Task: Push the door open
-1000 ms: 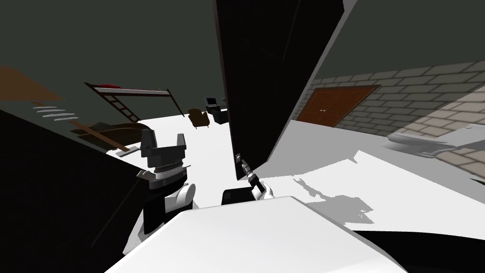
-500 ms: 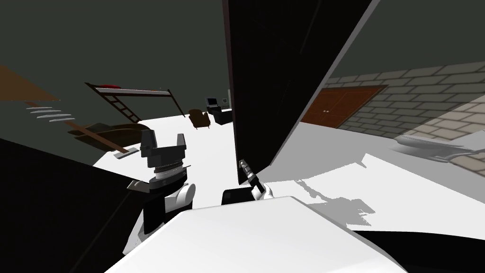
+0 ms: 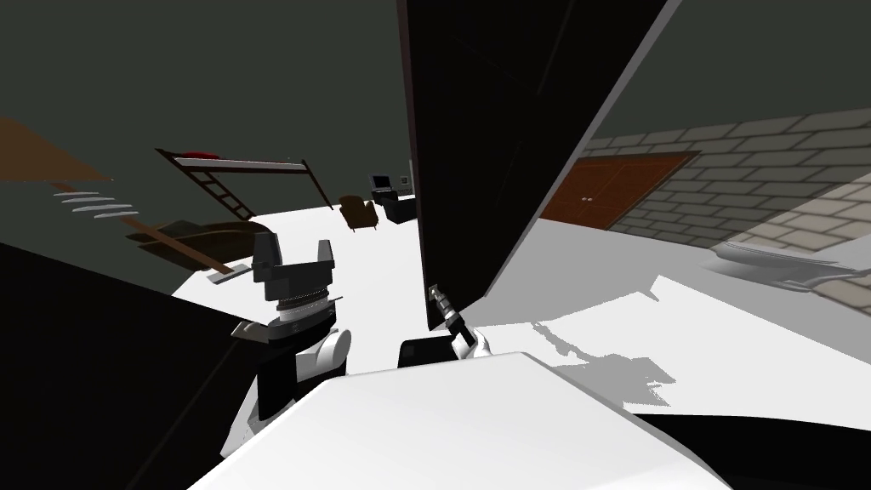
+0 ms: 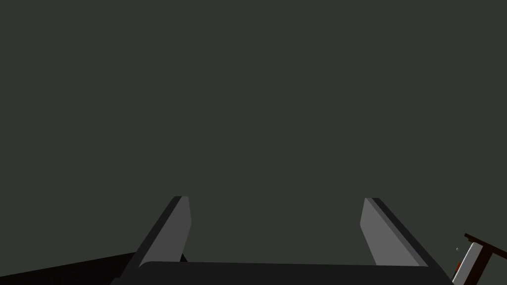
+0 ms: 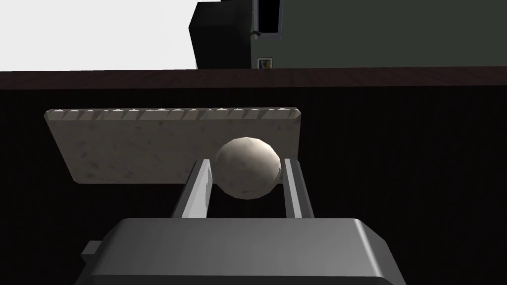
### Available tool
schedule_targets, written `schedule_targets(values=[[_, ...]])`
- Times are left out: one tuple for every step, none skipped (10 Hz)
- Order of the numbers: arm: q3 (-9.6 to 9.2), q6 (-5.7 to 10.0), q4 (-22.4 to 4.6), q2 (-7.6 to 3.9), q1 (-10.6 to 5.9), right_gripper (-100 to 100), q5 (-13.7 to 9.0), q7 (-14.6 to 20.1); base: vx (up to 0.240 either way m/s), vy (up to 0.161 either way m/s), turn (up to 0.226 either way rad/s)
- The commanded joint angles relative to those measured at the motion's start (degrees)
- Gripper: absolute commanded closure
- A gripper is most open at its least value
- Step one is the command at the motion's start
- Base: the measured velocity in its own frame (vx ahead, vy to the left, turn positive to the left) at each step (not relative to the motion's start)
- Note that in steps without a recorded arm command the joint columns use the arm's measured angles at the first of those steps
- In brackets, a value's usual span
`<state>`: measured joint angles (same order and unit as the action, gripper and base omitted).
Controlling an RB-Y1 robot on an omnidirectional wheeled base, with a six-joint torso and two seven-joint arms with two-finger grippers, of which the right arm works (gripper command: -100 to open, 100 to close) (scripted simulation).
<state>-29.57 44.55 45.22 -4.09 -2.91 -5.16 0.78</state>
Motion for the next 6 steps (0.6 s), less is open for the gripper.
schedule_targets(values=[[0.04,0.13,0.1,0.00,-0.05,100,0.0,0.0,0.000,0.000,0.000],[1.77,-0.09,0.0,-0.25,0.07,100,-0.1,-0.1,0.080,0.052,0.046],[2.28,-0.11,-0.1,-0.30,0.08,100,-0.1,-0.2,0.118,0.101,0.021],[3.47,-0.16,-0.1,-0.42,0.11,100,-0.1,-0.3,0.100,0.091,0.020],[4.13,-0.18,-0.1,-0.48,0.13,100,-0.2,-0.3,0.111,0.101,0.023],[4.88,-0.21,-0.1,-0.53,0.15,100,-0.2,-0.4,0.134,0.081,0.014]])
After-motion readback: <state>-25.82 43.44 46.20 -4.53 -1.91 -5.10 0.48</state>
